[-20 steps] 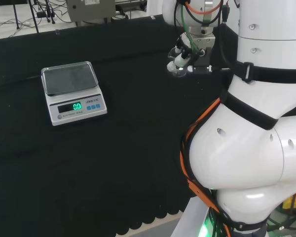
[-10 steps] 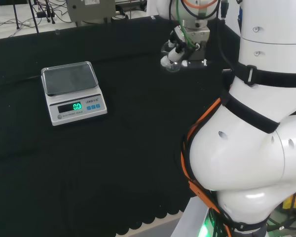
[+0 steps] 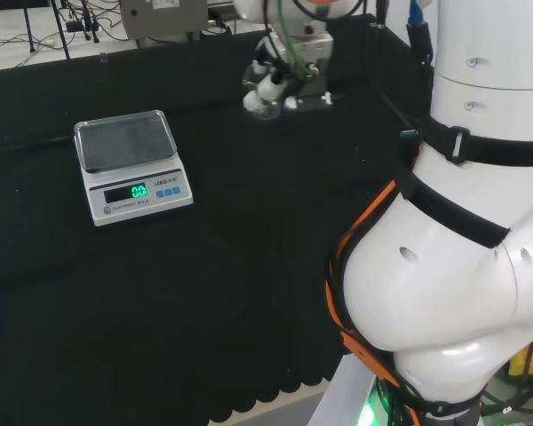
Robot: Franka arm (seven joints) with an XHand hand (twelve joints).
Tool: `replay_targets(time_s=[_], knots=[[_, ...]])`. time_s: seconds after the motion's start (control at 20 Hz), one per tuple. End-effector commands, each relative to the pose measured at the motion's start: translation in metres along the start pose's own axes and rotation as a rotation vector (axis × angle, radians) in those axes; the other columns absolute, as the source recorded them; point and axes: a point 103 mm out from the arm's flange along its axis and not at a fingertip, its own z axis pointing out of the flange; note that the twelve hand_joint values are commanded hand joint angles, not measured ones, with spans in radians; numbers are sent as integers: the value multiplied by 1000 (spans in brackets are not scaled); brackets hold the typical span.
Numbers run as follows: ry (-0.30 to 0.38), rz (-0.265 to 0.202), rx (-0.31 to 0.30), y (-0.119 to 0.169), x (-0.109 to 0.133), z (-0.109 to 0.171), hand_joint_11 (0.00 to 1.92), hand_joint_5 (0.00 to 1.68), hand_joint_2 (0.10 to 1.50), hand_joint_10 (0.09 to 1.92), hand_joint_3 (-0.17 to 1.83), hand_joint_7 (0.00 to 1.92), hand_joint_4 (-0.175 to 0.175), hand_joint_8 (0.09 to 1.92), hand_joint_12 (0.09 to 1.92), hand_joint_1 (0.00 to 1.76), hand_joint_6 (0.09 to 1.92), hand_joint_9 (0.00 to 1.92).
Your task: Put the beaker on the electronic balance.
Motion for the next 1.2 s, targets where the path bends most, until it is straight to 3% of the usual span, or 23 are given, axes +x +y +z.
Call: replay_targets(time_s=[0.05,0.5,0.9,1.2], knots=[[-8,-120,-3,4,76,-13,824,1101,976,560,147,1134,175,964,1217,1062,825,1230],[-26,-279,14,20,183,-9,821,1119,969,553,146,1143,175,962,1222,1067,796,1243],[-18,-352,61,49,238,17,821,1125,966,551,148,1148,175,961,1221,1070,787,1249],[-26,-375,113,65,251,52,821,1129,964,550,149,1150,175,960,1220,1071,781,1253]])
